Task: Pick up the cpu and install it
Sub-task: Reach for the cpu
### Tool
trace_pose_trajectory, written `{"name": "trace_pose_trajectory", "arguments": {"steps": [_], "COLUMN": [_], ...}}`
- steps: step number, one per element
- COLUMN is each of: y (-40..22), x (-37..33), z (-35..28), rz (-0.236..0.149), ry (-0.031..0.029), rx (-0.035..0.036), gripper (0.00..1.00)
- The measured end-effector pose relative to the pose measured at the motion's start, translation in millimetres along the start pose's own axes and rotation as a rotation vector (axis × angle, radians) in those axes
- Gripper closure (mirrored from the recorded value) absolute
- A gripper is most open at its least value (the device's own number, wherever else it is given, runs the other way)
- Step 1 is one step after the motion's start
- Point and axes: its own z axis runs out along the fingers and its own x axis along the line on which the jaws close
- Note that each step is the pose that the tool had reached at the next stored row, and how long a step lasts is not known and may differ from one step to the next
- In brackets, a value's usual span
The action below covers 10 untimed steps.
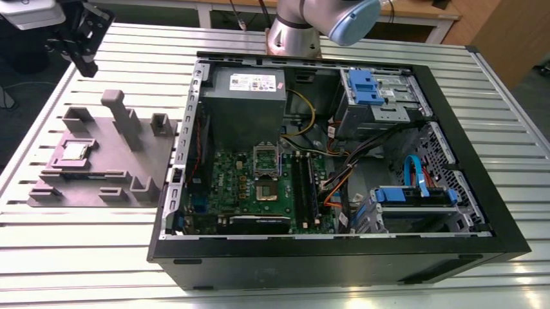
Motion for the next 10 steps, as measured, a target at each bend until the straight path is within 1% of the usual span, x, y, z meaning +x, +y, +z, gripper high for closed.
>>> {"name": "trace_pose_trajectory", "arguments": {"steps": [10], "y": [-0.2], "x": [2.0], "z": [0.4], "rz": [0.0], "ry": [0.0001], "rx": [0.0], "gripper": [0.9]}}
